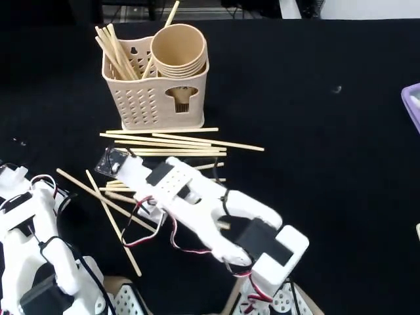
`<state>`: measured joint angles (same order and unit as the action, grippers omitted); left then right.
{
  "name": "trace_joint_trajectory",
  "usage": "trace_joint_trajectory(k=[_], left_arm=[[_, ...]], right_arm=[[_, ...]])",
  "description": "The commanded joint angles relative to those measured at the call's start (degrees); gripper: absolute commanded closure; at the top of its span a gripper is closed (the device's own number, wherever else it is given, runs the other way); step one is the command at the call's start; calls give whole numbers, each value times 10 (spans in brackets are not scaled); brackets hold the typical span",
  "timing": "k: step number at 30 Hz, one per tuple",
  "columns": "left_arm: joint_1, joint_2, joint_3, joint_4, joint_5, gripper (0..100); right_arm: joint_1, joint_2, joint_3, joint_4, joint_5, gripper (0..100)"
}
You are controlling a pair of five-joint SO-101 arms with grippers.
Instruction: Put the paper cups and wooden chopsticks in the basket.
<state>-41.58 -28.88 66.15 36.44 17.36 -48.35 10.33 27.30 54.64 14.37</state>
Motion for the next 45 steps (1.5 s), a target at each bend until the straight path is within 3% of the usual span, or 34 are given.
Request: trace_joint_trajectory(k=[1,5,18,23,27,31,39,45], left_arm=[[-5,-17,-1,-8,4,837],[-5,-17,-1,-8,4,837],[-5,-17,-1,-8,4,837],[-2,-17,-2,-9,4,837],[-2,-17,-1,-9,4,837],[-3,-17,-1,-9,4,837],[-3,-17,-1,-9,4,837],[-2,-17,-1,-9,4,837]], right_arm=[[44,-59,-12,25,6,988],[74,-105,7,26,6,988],[70,-291,25,50,1,988],[71,-358,-29,-16,0,988],[69,-353,-77,-119,-2,988],[72,-331,-138,-196,-60,988],[89,-233,-276,-296,-138,988],[130,-133,-397,-310,-198,987]])
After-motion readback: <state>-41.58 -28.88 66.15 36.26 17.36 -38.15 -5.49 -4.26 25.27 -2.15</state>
